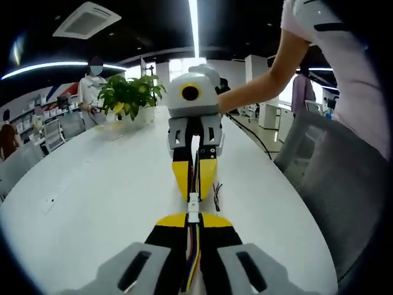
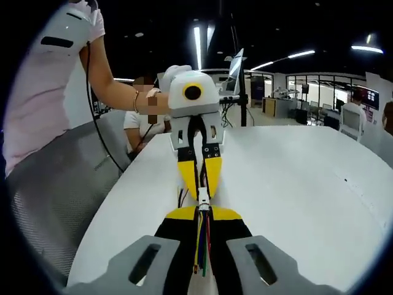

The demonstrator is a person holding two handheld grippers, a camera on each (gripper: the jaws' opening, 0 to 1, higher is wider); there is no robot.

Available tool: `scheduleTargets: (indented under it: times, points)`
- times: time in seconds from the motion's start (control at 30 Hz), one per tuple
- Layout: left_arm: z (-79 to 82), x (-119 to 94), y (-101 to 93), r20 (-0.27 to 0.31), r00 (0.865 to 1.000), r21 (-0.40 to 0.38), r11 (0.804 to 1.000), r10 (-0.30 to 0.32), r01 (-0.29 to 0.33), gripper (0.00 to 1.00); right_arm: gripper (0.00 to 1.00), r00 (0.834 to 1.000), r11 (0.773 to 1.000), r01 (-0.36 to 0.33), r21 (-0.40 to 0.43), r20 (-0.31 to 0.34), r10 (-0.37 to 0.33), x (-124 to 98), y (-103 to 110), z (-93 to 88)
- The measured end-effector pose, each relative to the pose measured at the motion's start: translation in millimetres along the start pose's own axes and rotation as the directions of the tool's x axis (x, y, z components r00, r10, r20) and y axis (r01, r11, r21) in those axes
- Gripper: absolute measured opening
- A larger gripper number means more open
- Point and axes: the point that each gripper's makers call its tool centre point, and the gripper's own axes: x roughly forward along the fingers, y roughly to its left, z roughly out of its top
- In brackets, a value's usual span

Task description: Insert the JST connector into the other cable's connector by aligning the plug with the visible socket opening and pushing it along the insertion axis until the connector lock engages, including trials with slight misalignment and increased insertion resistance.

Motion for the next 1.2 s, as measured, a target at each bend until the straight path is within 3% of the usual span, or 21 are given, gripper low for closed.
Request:
scheduleTargets:
  times: [0.23,0.8,1.03,1.07,1.1,1.2]
  points:
    - [6.4,-1.8,-6.9,0.026,1.0,-0.022,1.0,-0.001,0.002,0.0,0.02,0.997,0.998,0.008,0.067,0.082,-0.014,-9.6,-5.0,5.7]
    - [17.7,-10.4,-7.1,0.128,0.991,-0.08,0.995,-0.046,0.056,0.0,0.02,0.983,0.995,-0.051,0.081,0.182,0.035,-12.7,-4.5,16.9]
    - [13.9,-9.5,-6.9,0.125,0.99,-0.114,0.991,-0.058,0.072,0.0,0.02,0.984,0.995,-0.055,0.078,0.175,0.04,-11.1,-6.1,13.0]
    - [13.3,-9.5,-7.3,0.125,0.99,-0.128,0.989,-0.062,0.078,0.0,0.02,0.984,0.995,-0.058,0.076,0.172,0.044,-10.8,-5.3,12.6]
    - [13.7,-9.0,-10.2,0.132,0.989,-0.193,0.977,-0.063,0.088,0.0,0.02,0.984,0.996,-0.061,0.071,0.169,0.048,-10.7,-4.9,12.0]
    - [14.7,-8.8,-10.0,0.138,0.988,-0.175,0.98,-0.065,0.089,0.0,0.02,0.985,0.996,-0.062,0.063,0.165,0.051,-9.9,-4.8,11.9]
